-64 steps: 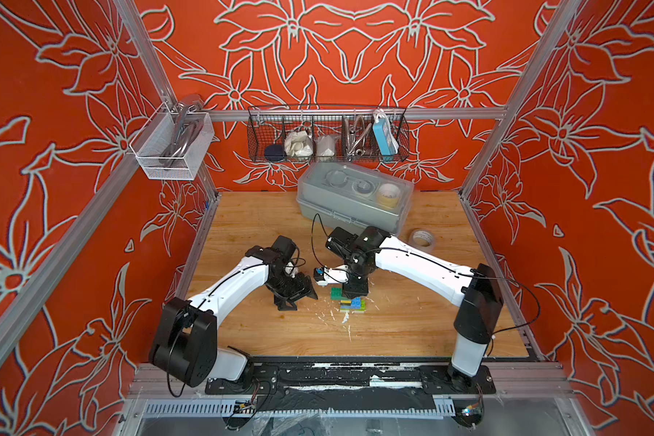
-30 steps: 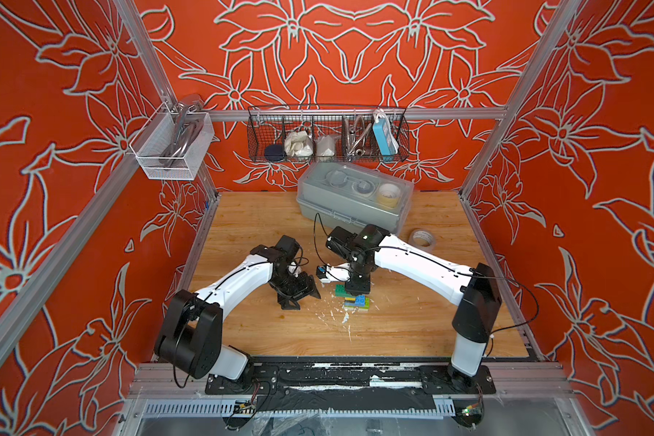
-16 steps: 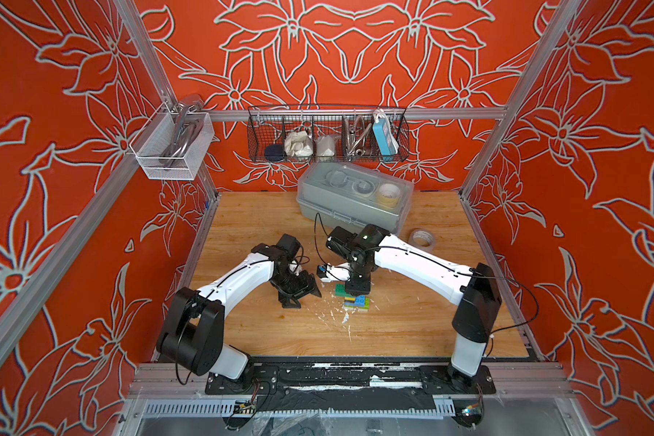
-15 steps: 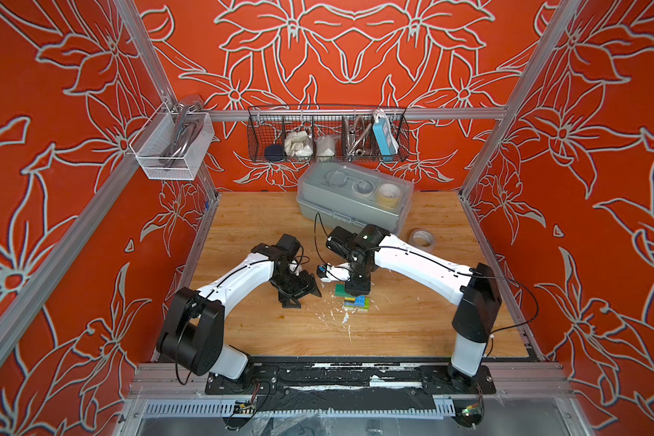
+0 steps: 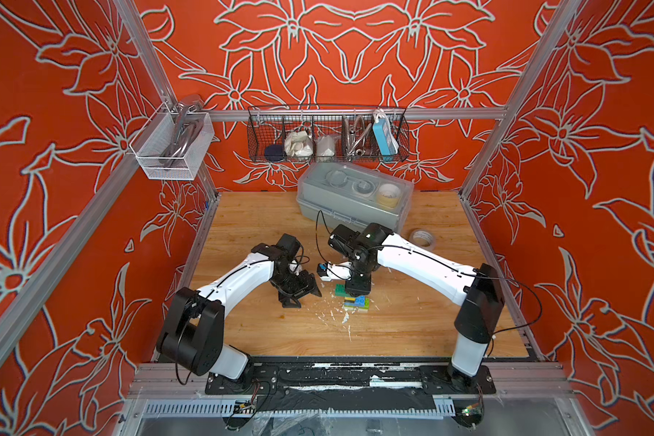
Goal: Assemble a giraffe with lego
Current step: Assemble the lego brick with the lego brick.
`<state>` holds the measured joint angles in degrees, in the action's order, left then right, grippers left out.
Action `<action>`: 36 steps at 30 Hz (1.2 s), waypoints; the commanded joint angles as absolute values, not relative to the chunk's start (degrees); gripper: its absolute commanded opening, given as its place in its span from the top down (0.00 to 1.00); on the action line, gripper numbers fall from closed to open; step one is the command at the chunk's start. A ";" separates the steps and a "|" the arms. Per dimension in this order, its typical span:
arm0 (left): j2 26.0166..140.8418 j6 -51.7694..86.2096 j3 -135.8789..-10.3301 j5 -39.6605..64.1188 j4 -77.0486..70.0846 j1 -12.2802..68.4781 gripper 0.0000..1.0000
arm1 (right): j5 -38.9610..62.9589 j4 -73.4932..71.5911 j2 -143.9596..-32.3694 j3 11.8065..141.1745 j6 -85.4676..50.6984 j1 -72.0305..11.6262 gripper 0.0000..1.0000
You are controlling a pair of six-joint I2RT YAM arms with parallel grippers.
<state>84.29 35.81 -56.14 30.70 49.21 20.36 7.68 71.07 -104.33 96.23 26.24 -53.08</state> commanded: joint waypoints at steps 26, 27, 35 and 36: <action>83.85 35.56 -57.47 28.61 50.97 20.70 0.24 | 11.02 71.19 -102.52 95.19 22.05 -51.50 0.70; 83.93 35.56 -57.57 28.48 50.98 20.74 0.24 | 11.24 71.04 -102.48 95.19 21.69 -51.50 0.70; 84.13 35.67 -57.57 28.30 50.70 20.74 0.24 | 10.74 72.92 -103.89 96.33 20.74 -51.59 0.70; 84.14 35.75 -57.57 28.30 50.67 20.70 0.24 | 10.42 73.50 -104.34 96.89 20.49 -51.65 0.70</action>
<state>84.29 35.83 -56.16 28.97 49.43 20.36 10.57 70.39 -103.79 95.64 21.74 -51.77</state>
